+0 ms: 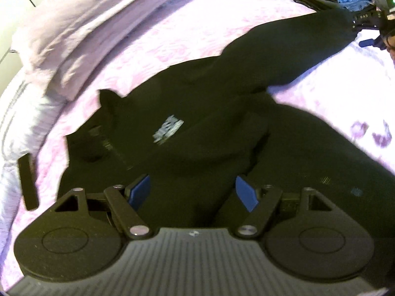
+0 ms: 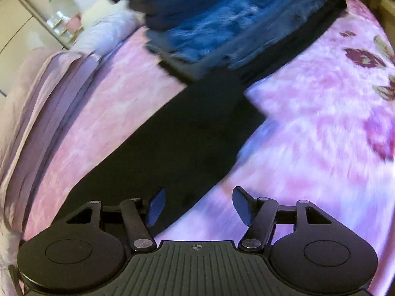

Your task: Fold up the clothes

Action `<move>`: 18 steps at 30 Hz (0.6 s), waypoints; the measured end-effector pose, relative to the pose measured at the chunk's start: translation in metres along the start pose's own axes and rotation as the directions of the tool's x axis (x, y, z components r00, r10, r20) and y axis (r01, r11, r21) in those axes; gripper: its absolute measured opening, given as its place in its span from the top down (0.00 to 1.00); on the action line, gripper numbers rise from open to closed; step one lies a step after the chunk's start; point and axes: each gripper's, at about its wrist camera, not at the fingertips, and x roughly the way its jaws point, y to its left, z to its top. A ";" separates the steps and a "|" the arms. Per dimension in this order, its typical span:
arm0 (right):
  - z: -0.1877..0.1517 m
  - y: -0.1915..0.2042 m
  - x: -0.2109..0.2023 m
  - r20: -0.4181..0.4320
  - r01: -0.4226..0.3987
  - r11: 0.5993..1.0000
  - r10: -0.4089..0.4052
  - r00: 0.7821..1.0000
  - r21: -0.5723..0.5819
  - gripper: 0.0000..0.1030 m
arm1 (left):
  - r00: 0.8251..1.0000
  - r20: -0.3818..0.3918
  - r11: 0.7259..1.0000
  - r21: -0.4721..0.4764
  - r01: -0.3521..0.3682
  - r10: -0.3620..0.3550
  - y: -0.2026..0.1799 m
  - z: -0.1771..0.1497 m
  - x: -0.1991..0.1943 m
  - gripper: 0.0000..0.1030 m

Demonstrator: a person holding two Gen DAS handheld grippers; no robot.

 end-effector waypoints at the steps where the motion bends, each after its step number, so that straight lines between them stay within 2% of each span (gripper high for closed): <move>1: 0.007 -0.010 0.004 0.009 -0.019 1.000 0.019 1.000 0.017 0.38 | 1.000 0.001 1.000 0.015 0.005 -0.005 -0.007 0.007 0.002 0.30; 3: 0.016 -0.021 0.010 0.024 -0.077 0.995 0.076 0.997 0.060 0.38 | 1.000 0.006 0.999 0.047 0.012 -0.012 -0.020 0.018 0.003 0.30; 4: 0.020 -0.027 0.013 0.033 -0.107 0.991 0.105 0.994 0.082 0.42 | 1.000 0.008 0.998 0.061 0.013 -0.013 -0.024 0.022 0.004 0.30; 5: 0.023 -0.029 0.015 0.031 -0.135 0.986 0.132 0.991 0.100 0.55 | 1.000 0.010 0.998 0.063 0.009 -0.010 -0.027 0.024 0.003 0.30; 6: 0.026 -0.028 0.014 0.021 -0.145 0.984 0.143 0.989 0.106 0.85 | 1.000 0.012 0.998 0.062 0.004 -0.005 -0.028 0.026 0.002 0.30; 10: 0.028 0.018 -0.007 0.024 -0.121 0.991 0.122 0.992 -0.058 0.88 | 0.999 0.017 0.999 0.024 -0.031 0.030 -0.018 0.015 -0.014 0.30; 11: 0.018 0.045 -0.017 0.029 -0.160 0.979 0.165 0.986 -0.129 0.88 | 0.999 0.019 0.999 0.011 -0.045 0.044 -0.013 0.009 -0.019 0.30; 14: -0.019 0.138 -0.051 0.021 -0.288 0.891 0.315 0.949 -0.351 0.88 | 0.996 0.023 0.996 -0.035 -0.087 0.088 0.004 -0.012 -0.038 0.30; 16: -0.044 0.200 -0.073 -0.004 -0.358 0.796 0.409 0.913 -0.489 0.88 | 0.993 0.020 0.990 -0.081 -0.117 0.119 0.021 -0.036 -0.053 0.30; 18: -0.068 0.261 -0.095 -0.043 -0.413 0.674 0.493 0.869 -0.612 0.88 | 0.989 0.014 0.982 -0.125 -0.142 0.145 0.038 -0.063 -0.069 0.29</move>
